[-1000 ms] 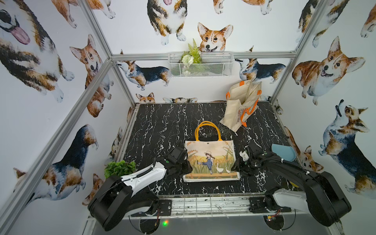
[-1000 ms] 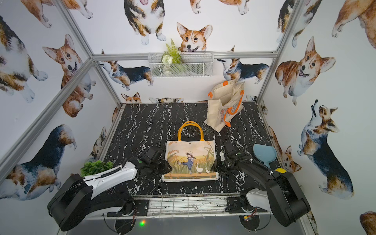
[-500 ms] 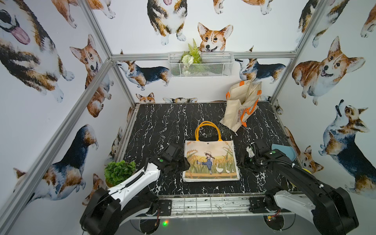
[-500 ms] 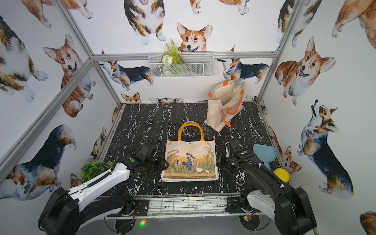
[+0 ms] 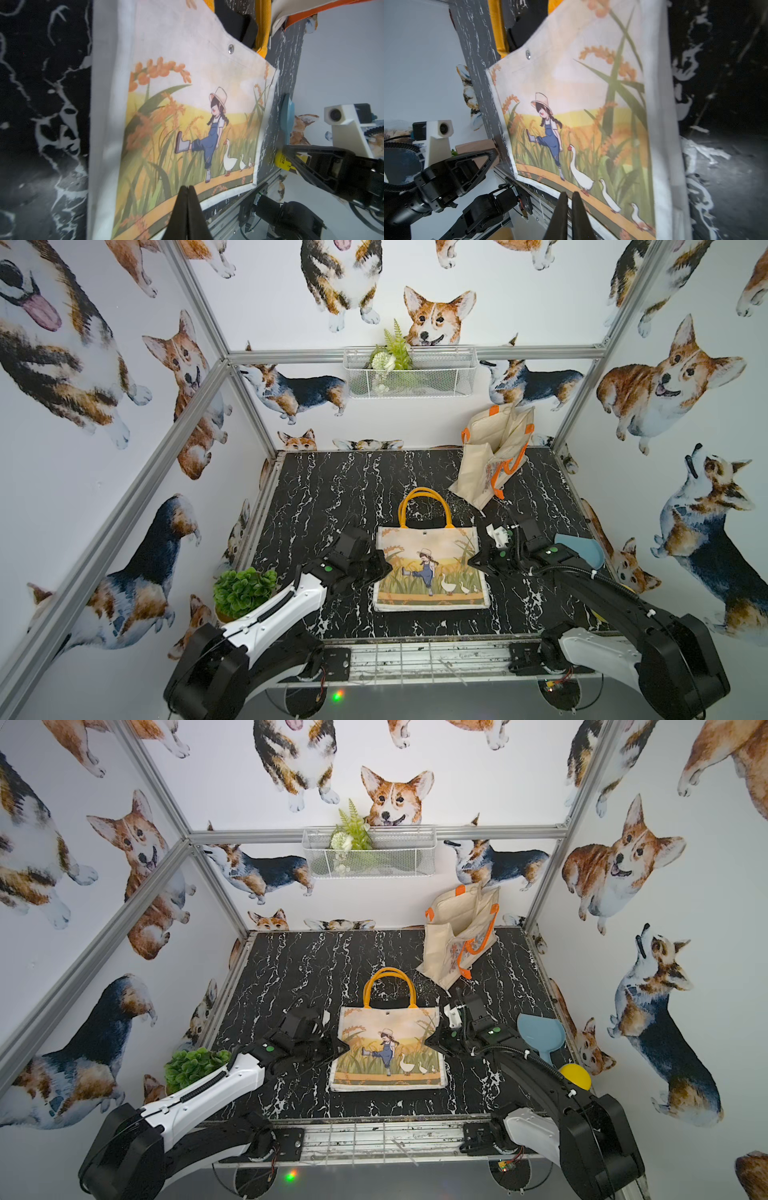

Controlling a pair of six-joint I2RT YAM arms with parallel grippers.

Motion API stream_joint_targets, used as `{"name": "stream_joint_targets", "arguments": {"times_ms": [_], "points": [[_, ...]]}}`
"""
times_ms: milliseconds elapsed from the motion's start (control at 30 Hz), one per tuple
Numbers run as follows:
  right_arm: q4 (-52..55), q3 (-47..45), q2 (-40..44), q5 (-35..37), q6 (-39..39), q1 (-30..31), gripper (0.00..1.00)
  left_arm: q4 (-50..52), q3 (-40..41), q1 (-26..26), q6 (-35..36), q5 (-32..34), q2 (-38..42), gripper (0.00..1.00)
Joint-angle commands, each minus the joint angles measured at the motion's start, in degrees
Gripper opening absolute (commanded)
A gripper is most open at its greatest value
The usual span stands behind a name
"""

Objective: Put away the canvas bag
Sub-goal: Adjust the canvas bag.

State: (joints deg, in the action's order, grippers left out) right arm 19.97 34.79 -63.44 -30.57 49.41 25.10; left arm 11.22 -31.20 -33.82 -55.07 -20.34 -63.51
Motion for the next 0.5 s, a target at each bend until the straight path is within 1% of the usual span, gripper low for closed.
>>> {"name": "stream_joint_targets", "arguments": {"times_ms": [0, 100, 167, 300, 467], "points": [[-1.3, 0.5, -0.4, 2.1, 1.1, 0.3, 0.09, -3.6, 0.2, -0.2, -0.9, -0.1, -1.8, 0.0], [1.2, 0.5, -4.5, 4.9, -0.7, 0.6, 0.09, -2.8, 0.7, -0.2, 1.0, 0.4, -4.1, 0.0], [1.2, 0.1, -7.0, 4.4, -1.2, 1.1, 0.07, -3.8, 1.5, -0.3, 1.1, -0.4, -5.5, 0.0], [-1.5, -2.3, -10.5, 3.5, 0.3, 2.8, 0.06, -5.1, 3.4, -0.4, 1.1, -0.8, -7.4, 0.0], [-4.0, -5.0, -12.1, 3.7, 1.7, 3.0, 0.05, -5.8, 4.8, -0.4, 2.8, -1.3, -11.0, 0.0]]}}
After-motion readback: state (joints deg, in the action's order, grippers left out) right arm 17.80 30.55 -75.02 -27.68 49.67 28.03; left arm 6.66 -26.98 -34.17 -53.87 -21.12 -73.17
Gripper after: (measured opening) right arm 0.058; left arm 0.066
